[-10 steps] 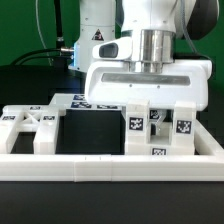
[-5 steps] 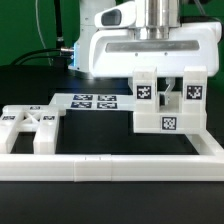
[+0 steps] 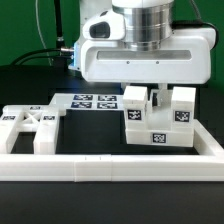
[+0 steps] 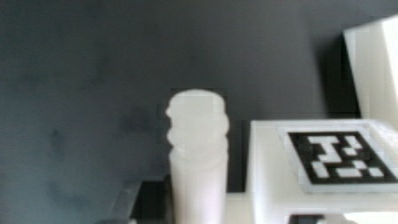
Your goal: Assemble chair
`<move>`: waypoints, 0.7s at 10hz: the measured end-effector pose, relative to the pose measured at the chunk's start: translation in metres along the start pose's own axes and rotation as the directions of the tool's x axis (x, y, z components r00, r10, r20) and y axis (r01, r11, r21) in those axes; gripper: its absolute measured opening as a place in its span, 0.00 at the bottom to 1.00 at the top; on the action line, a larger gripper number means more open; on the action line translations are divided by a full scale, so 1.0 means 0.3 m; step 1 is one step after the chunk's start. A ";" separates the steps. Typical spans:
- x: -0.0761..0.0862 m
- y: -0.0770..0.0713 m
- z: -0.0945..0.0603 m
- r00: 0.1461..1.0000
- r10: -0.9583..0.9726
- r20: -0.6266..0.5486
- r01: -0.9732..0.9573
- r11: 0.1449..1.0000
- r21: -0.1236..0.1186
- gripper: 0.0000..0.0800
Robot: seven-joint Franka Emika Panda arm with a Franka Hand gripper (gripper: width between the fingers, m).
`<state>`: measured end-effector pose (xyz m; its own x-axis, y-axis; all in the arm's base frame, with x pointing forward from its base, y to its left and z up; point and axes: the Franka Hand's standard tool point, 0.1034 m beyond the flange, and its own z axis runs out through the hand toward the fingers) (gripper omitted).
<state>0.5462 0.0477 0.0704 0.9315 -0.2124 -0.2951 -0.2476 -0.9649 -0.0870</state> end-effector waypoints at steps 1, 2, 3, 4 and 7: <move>-0.006 0.008 -0.006 0.998 -0.007 0.067 0.007 1.000 0.005 0.31; -0.012 0.014 0.002 0.991 -0.002 0.137 0.001 1.000 0.004 0.31; -0.008 0.019 0.011 0.983 0.001 0.181 -0.001 1.000 0.003 0.31; -0.022 0.025 0.013 0.971 -0.006 0.239 0.006 1.000 0.000 0.31; -0.020 0.043 -0.032 0.955 -0.076 0.288 0.081 0.997 -0.008 0.31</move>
Offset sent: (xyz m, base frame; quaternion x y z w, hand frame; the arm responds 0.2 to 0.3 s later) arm 0.0000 0.0000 0.0000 0.0000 -0.1938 0.0000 0.9810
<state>0.5400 0.0351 0.0801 0.8314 -0.0853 -0.5491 -0.1690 -0.9802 -0.1035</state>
